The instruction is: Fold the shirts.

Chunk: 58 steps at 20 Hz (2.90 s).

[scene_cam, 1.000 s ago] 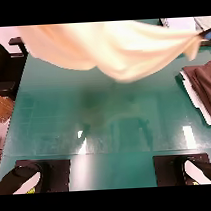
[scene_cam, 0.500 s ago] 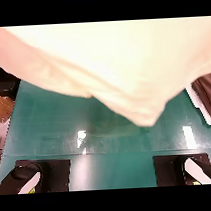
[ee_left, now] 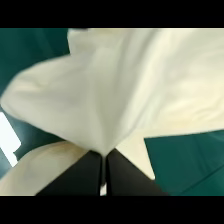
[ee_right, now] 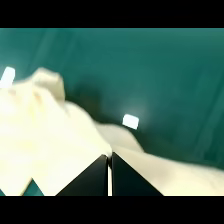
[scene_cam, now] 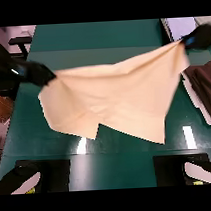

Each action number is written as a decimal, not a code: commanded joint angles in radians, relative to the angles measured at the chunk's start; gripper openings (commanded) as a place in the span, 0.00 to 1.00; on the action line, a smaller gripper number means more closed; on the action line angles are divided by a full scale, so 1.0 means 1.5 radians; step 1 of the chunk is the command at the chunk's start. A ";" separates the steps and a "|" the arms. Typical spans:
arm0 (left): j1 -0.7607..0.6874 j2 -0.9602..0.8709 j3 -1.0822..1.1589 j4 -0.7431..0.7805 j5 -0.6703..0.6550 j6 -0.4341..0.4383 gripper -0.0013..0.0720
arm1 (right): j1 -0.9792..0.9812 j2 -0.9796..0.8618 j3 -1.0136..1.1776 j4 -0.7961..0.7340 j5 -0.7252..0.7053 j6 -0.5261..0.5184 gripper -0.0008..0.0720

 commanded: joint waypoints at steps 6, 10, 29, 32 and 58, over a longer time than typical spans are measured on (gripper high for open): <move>0.000 -0.014 -0.185 0.005 -0.052 0.044 0.05 | 0.070 0.026 -0.198 -0.090 -0.032 0.005 0.03; 0.001 -0.014 -0.181 0.037 0.062 0.040 0.05 | 0.037 0.062 -0.237 -0.089 -0.090 0.006 0.03; 0.243 -0.051 -0.181 0.119 0.067 -0.088 0.61 | -0.094 -0.045 -0.152 0.022 -0.035 -0.032 0.52; 0.257 0.005 -0.321 0.094 0.087 -0.085 0.61 | -0.098 0.027 -0.271 0.022 -0.079 -0.048 0.52; 0.256 0.079 -0.498 -0.049 0.219 -0.036 0.05 | -0.176 0.102 -0.447 -0.035 -0.013 -0.048 0.52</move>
